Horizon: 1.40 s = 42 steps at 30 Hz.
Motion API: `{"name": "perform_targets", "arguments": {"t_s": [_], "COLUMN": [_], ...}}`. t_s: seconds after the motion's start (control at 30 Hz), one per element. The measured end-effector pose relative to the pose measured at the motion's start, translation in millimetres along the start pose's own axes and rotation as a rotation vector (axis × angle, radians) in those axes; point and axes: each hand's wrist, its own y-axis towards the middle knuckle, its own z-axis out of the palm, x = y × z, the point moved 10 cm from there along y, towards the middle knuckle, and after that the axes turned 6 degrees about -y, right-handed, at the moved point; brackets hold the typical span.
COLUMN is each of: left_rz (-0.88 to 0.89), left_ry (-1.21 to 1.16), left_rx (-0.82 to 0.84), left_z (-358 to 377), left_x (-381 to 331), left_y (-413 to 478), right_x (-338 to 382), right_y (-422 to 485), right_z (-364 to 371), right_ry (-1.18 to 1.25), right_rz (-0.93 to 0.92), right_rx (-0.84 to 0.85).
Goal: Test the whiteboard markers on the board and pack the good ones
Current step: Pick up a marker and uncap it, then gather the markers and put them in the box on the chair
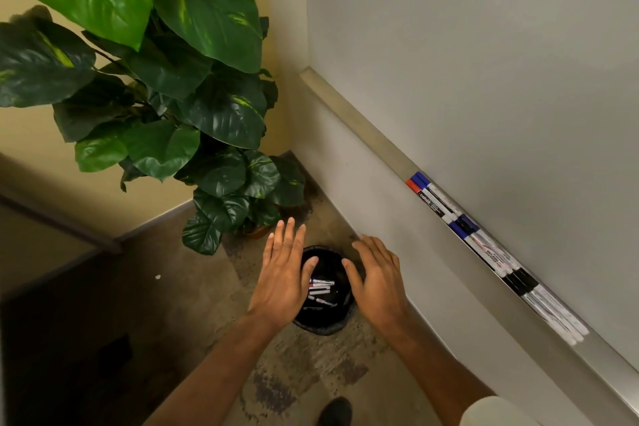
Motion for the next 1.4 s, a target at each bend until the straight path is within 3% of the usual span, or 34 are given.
{"name": "perform_targets", "arguments": {"t_s": [0.53, 0.93, 1.4], "left_rz": [0.193, 0.375, 0.822], "left_ry": [0.072, 0.102, 0.065], "left_rx": [-0.010, -0.033, 0.075], "left_z": [-22.9, -12.8, 57.0], "left_x": [-175.3, -344.3, -525.7], "left_y": [-26.4, -90.9, -170.6], "right_x": [-26.8, -100.5, -195.0], "right_y": [-68.0, -184.7, -350.6], "right_z": [-168.0, -300.2, -401.1], "right_ry": [-0.143, -0.309, -0.444], "right_rz": [0.005, 0.198, 0.549], "right_rx": [-0.191, -0.275, -0.374]}}
